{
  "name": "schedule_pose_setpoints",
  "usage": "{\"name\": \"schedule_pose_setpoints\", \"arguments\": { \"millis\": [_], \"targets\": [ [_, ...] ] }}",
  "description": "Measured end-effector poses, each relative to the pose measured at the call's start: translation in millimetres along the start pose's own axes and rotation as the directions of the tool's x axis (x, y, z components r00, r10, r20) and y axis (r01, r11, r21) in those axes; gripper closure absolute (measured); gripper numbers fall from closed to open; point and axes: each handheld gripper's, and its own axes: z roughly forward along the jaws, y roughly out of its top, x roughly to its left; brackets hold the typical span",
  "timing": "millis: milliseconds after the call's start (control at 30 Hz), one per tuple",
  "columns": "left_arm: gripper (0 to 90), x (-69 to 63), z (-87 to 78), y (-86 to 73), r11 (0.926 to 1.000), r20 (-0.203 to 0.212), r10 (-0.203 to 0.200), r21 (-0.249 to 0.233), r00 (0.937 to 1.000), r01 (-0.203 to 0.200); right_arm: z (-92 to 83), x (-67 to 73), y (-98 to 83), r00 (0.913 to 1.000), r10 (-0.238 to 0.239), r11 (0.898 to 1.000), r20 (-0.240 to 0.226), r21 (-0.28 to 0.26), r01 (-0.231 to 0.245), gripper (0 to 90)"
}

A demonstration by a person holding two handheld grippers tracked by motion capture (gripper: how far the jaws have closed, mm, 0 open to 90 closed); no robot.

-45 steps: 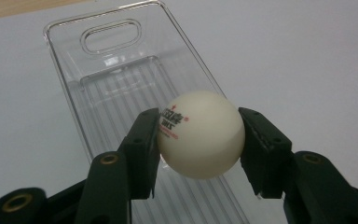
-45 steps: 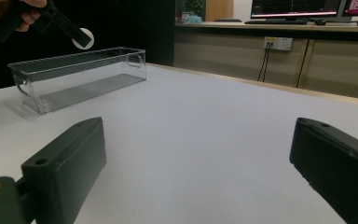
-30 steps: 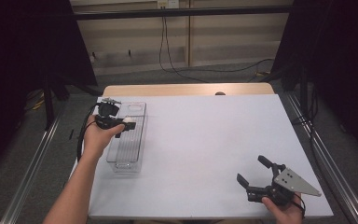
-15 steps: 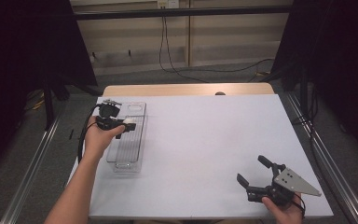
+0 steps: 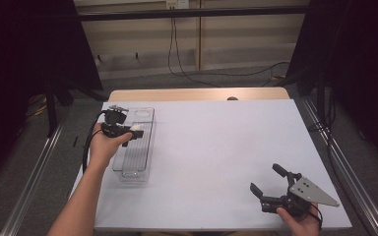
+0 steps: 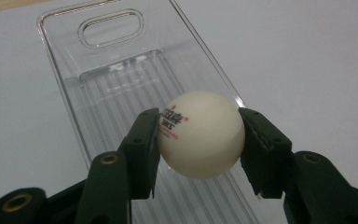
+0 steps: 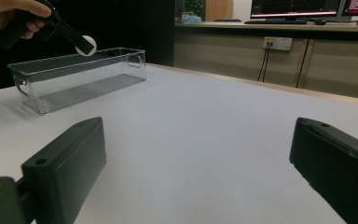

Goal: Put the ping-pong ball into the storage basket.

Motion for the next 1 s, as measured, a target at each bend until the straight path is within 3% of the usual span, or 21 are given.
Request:
{"name": "schedule_pose_setpoints", "arguments": {
  "millis": [1000],
  "targets": [
    [51.1, -0.8, 5.9, -3.9, 1.0000, 0.003, 0.000, 0.008, 1.0000, -0.001, -0.5, -0.2, 0.2, 1.0000, -0.002, 1.000, -0.002, 0.002, 0.002, 3.1]
  ]
}}
